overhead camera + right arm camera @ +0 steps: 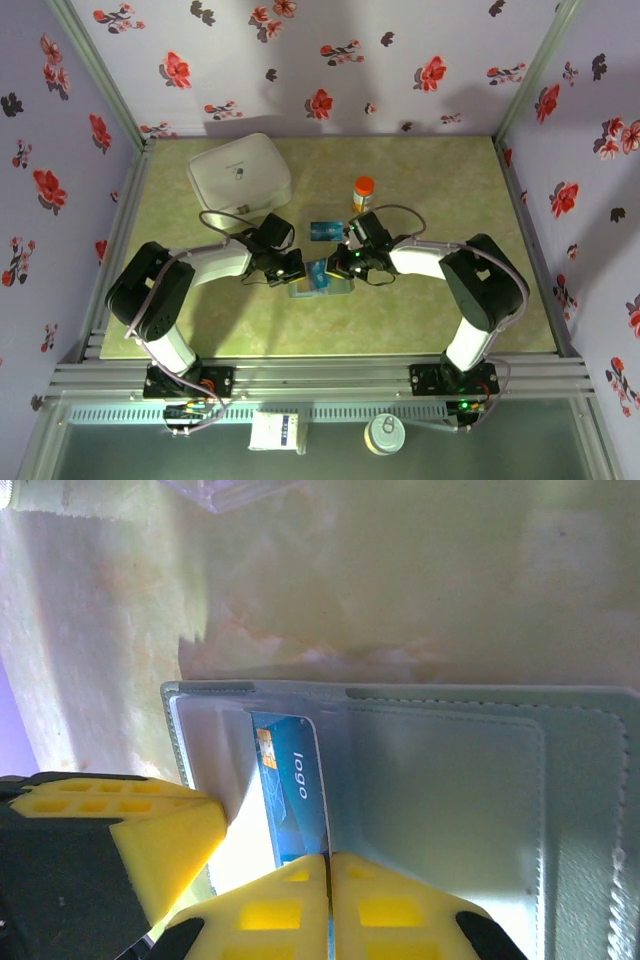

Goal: Take the credit cards out of the card holder

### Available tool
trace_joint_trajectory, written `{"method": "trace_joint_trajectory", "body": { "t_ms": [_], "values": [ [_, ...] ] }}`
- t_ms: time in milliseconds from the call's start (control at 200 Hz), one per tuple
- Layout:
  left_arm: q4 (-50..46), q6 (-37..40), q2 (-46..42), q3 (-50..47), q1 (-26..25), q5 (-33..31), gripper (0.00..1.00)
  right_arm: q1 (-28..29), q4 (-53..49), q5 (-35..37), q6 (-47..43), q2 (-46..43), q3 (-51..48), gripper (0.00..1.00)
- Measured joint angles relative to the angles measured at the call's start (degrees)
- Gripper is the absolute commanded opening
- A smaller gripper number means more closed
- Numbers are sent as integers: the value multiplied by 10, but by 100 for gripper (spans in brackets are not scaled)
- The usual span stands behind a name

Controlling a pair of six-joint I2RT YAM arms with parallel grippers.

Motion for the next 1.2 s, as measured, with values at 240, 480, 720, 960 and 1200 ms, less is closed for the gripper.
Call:
{"method": "trace_joint_trajectory", "body": {
  "t_ms": [240,480,720,960,1200],
  "values": [
    [0,0,0,0,0,0,0,0,-43,33,-18,-27,2,9],
    [0,2,0,0,0,0,0,7,-87,54,-43,-28,25,10],
    [0,2,1,0,3,3,0,19,-125,81,-64,-28,52,10],
    [0,2,1,0,4,5,0,22,-149,97,-73,-28,56,10],
    [0,5,1,0,4,7,0,27,-164,110,-80,-28,62,12]
  ]
}}
